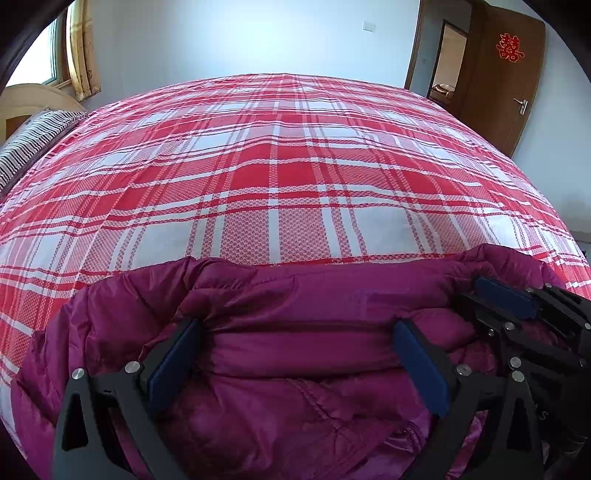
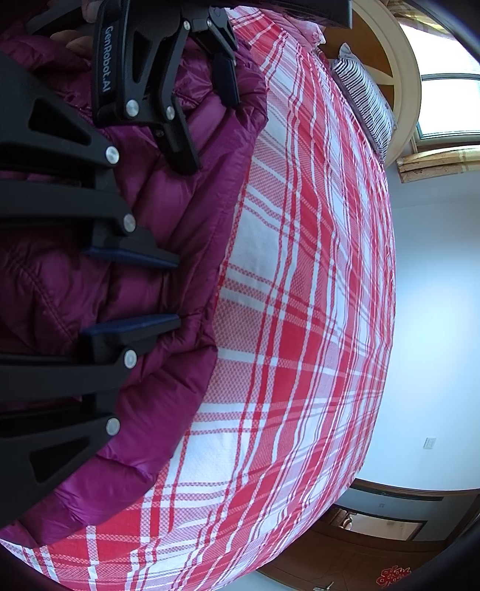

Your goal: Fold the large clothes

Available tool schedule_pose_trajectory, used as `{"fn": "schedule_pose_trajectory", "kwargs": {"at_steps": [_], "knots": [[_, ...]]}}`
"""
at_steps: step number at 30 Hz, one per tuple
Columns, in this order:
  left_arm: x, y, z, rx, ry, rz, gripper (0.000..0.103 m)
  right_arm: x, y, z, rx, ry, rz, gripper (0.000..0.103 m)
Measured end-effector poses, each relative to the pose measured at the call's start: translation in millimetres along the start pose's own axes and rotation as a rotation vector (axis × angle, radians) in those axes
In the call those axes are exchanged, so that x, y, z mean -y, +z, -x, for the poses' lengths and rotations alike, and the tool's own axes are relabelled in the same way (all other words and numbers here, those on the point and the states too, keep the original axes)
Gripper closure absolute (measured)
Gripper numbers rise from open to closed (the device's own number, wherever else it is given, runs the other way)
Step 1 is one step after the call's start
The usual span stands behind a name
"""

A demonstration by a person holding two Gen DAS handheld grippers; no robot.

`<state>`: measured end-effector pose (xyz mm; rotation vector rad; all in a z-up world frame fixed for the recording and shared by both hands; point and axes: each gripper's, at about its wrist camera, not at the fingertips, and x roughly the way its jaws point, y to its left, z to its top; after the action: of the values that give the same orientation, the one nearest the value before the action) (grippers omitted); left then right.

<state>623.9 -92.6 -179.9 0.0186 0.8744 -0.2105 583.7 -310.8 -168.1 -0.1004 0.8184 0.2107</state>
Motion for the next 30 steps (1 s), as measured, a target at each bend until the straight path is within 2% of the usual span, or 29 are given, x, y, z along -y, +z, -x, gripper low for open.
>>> {"fn": "schedule_pose_trajectory", "kwargs": {"at_steps": [16, 20, 23, 26, 28, 30], "knots": [[1, 0, 0, -0.001, 0.009, -0.006, 0.001, -1, 0, -1, -0.006, -0.003, 0.003, 0.075], [7, 1, -1, -0.007, 0.041, -0.030, 0.001, -2, 1, -2, -0.011, -0.005, 0.006, 0.075], [10, 1, -1, -0.009, 0.067, -0.047, 0.001, -6, 1, -2, -0.017, -0.031, 0.028, 0.075], [7, 5, -1, -0.027, 0.053, -0.041, 0.001, -8, 3, -3, -0.030, -0.043, 0.041, 0.075], [6, 10, 12, -0.025, 0.055, -0.038, 0.001, -5, 7, 0, -0.043, -0.026, 0.044, 0.075], [2, 16, 46, 0.035, 0.020, -0.005, 0.001, -3, 11, 19, -0.038, -0.031, 0.083, 0.068]]}}
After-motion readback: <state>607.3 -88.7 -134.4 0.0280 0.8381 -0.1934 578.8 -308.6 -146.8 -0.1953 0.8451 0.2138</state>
